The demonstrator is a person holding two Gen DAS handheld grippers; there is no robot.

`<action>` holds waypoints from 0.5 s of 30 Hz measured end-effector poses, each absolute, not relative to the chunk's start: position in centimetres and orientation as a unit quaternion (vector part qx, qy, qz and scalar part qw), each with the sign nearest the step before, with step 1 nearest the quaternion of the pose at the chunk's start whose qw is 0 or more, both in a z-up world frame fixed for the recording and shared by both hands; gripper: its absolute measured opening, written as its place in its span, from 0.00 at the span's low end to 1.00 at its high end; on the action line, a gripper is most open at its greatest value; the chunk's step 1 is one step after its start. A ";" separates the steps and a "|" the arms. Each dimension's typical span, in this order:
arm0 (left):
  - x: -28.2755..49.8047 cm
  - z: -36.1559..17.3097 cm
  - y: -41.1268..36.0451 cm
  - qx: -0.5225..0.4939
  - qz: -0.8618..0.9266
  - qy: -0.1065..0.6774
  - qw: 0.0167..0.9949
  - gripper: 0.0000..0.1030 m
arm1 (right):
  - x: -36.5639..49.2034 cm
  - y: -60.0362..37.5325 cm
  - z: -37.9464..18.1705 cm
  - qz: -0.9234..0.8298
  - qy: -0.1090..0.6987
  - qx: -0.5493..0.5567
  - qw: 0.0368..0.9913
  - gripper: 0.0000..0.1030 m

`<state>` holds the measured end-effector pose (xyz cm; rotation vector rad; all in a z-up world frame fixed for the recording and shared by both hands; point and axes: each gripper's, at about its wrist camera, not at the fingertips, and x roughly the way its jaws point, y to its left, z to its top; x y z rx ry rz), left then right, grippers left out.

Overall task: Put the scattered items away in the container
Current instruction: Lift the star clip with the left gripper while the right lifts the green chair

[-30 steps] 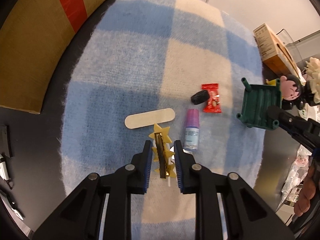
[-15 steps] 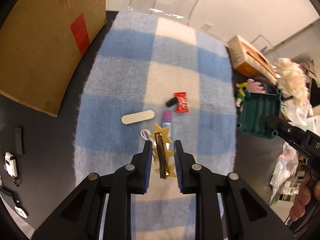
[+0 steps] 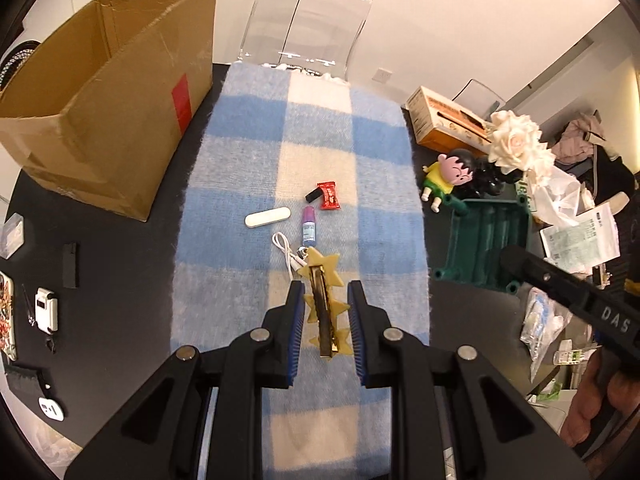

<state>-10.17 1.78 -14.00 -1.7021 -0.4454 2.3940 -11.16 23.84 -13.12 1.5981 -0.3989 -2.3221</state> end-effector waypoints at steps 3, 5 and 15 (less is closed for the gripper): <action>-9.4 -13.2 1.5 -0.563 0.807 -0.154 0.084 0.21 | -10.1 23.1 -12.3 -0.807 -0.136 0.554 0.151 0.11; -9.0 -12.7 1.2 -0.558 0.810 -0.158 0.085 0.21 | -9.7 22.4 -11.8 -0.809 -0.133 0.551 0.156 0.11; -8.3 -10.5 -1.6 -0.532 0.824 -0.180 0.072 0.21 | -9.2 17.7 -9.0 -0.817 -0.100 0.534 0.194 0.11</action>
